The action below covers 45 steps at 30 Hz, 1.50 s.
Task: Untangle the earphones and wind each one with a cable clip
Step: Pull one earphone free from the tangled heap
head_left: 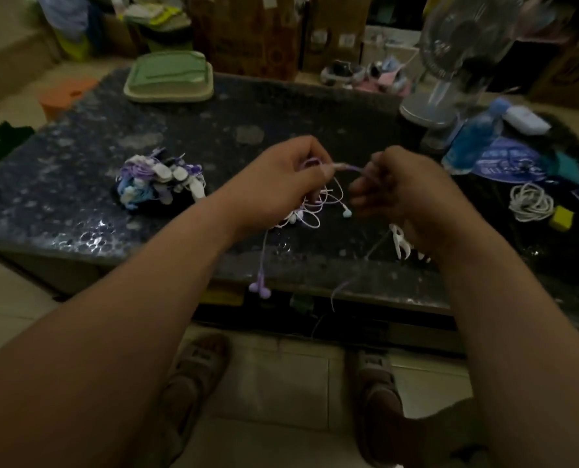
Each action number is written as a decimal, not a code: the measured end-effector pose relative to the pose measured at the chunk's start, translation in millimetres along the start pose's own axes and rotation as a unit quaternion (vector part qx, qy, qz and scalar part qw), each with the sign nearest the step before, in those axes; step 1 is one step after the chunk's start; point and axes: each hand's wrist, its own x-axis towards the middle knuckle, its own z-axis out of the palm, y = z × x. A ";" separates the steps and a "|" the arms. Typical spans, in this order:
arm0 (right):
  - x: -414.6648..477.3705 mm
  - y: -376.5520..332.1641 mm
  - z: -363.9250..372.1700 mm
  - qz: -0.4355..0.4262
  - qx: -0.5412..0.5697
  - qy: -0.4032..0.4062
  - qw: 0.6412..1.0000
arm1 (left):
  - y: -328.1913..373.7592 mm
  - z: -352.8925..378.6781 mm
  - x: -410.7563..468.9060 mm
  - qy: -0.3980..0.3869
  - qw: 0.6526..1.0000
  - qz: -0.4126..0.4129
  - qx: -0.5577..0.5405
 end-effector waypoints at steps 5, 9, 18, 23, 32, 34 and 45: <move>0.6 6.4 15.1 -0.016 -0.087 -0.130 0.988 | -4.8 2.0 5.4 -0.013 0.997 0.006 0.079; 7.8 10.2 7.7 -0.028 -0.166 -0.077 0.983 | -8.0 -4.9 7.4 -0.003 0.997 -0.025 0.066; 6.1 12.8 9.5 0.039 -0.069 -0.154 0.985 | -18.2 -10.7 4.9 -0.006 0.997 -0.022 0.076; 12.1 20.8 6.2 0.000 -0.098 -0.132 0.986 | -17.3 -11.1 0.0 -0.002 0.998 -0.030 0.055; 6.0 26.0 21.7 -0.050 -0.140 -0.103 0.984 | -19.7 -10.0 -8.0 -0.001 0.997 -0.020 0.072; 1.2 23.9 33.1 -0.044 -0.091 -0.149 0.984 | -18.0 -8.2 -8.2 -0.010 0.997 0.000 0.076; 6.4 33.6 16.3 0.000 -0.150 -0.016 0.989 | -22.7 -17.9 -10.4 -0.028 0.986 0.002 0.165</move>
